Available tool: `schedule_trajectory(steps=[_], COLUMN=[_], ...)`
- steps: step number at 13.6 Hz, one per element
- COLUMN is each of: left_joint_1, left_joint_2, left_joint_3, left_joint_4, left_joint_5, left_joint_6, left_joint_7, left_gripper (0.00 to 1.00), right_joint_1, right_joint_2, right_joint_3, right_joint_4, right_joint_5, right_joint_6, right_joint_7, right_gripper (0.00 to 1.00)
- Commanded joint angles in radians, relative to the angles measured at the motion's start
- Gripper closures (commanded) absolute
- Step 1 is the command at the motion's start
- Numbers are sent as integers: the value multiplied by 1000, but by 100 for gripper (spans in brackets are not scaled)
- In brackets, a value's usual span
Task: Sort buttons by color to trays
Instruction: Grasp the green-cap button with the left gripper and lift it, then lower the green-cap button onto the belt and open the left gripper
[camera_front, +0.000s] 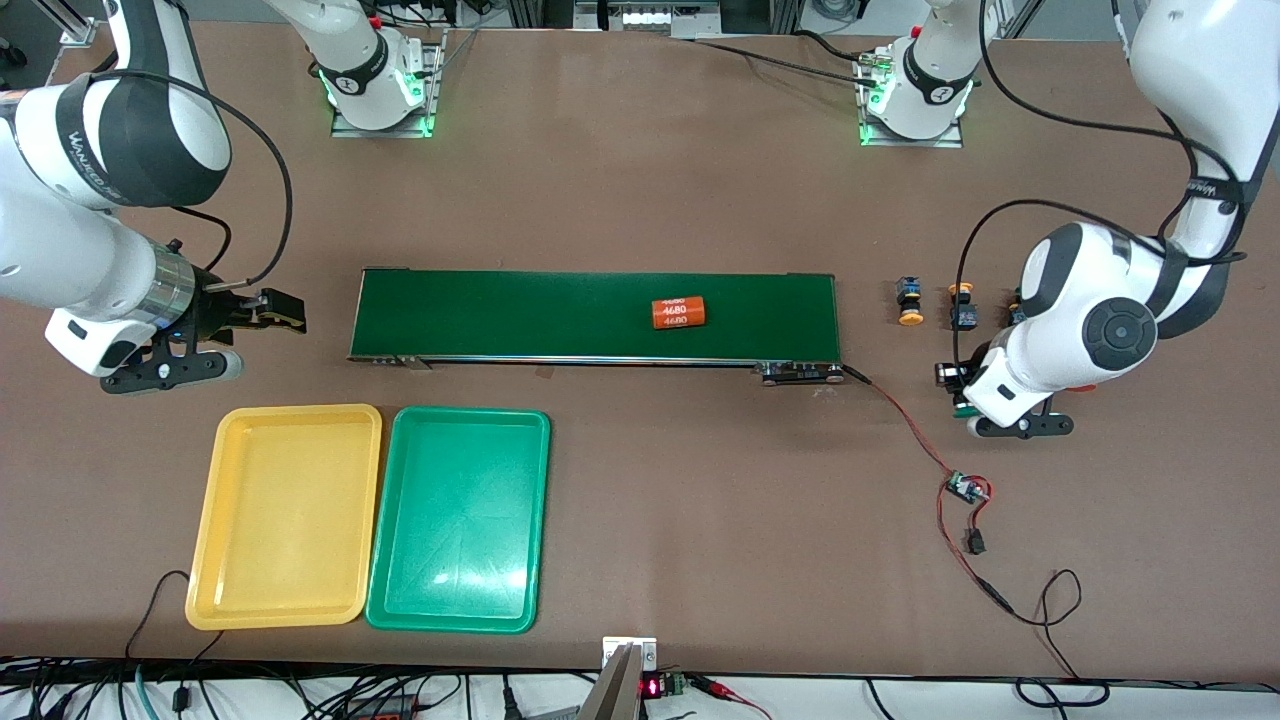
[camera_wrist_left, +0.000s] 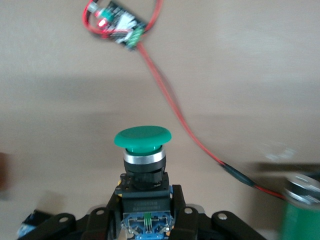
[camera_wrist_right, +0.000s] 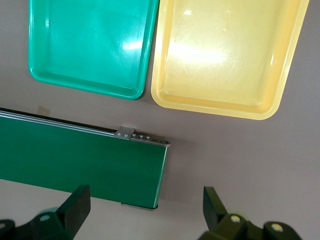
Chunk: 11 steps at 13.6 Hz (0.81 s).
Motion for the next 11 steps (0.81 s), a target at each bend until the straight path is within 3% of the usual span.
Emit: schedule_trajectory(steps=[1,4,6,9,11], left_joint_1=[5,-53,-157,-200,-203], left_joint_2=[4,18,23,20,23], left_joint_3=[-123,-229,-231,-230,-228], left_joint_4=[36,0,-4,-153,-209], left_joint_5=[-7,-18,-16,-7,-6], left_joint_6=[-97,-90,-76,146,225], left_joint_7=[-14,-208,-334,-431,-445], left_gripper=[81,81,81,80,80], right_joint_1=[-9,-10,-10,-19,-21], right_joint_2=[1,1,-1,-2,-4], right_joint_3=[3,3,3,3,3], right_joint_4=[9,9,9,9,7], right_joint_5=[6,6,6,6,6], right_joint_6=[-14,-14,-14,-14,-19], right_joint_7=[-2,-7,-8,-11,-7], right_gripper=[0,0,0,0,0])
